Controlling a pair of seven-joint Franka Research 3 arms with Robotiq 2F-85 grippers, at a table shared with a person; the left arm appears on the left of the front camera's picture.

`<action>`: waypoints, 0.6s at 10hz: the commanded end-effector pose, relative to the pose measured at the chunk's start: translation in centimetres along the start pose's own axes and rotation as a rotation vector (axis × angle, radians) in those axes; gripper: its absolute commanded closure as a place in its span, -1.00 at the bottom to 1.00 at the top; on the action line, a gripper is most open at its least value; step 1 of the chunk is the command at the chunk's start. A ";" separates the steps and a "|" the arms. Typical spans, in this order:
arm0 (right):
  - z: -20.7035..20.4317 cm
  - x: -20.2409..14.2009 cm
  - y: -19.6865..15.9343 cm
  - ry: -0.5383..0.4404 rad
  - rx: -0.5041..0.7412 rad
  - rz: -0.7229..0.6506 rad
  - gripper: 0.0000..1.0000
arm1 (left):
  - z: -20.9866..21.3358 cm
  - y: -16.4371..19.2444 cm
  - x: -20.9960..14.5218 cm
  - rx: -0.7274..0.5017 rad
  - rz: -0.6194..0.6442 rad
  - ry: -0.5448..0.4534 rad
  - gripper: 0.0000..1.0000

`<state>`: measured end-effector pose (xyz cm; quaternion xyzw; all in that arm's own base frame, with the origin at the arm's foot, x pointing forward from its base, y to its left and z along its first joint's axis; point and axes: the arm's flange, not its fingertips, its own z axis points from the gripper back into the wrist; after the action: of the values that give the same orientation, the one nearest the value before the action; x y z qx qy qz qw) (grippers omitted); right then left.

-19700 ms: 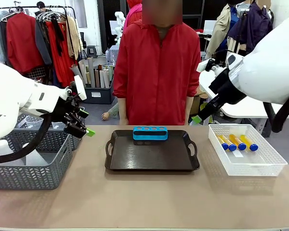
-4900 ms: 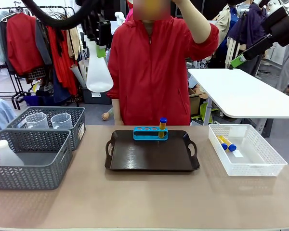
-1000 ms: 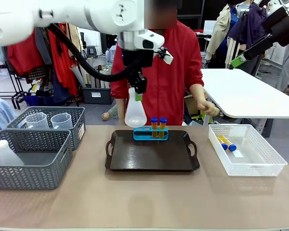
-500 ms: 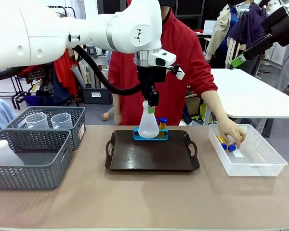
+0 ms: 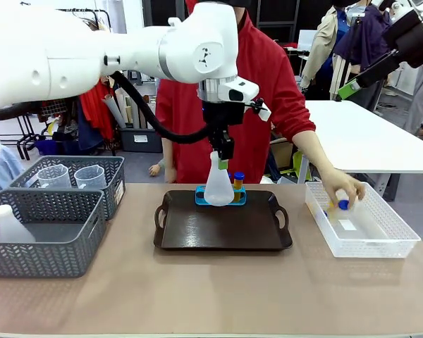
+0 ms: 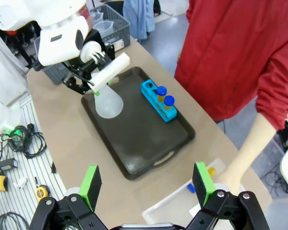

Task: Prepare the laboratory tools.
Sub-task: Pick up one Small flask and place it on the Handle tray.

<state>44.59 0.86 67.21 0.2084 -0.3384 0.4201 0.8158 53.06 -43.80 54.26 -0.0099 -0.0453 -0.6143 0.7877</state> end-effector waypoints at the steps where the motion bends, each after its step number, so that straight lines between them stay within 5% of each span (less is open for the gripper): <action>1: 0.0 0.1 0.0 -0.005 0.004 0.007 -1.00 | -2.4 2.1 3.3 0.010 -0.072 0.016 1.00; 6: 0.0 0.1 0.0 -0.005 0.004 0.007 -1.00 | -7.4 5.1 8.1 0.023 -0.151 0.036 1.00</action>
<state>44.58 0.88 67.21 0.2084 -0.3383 0.4202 0.8158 57.77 -49.36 45.93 0.0026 -0.0412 -0.6584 0.7515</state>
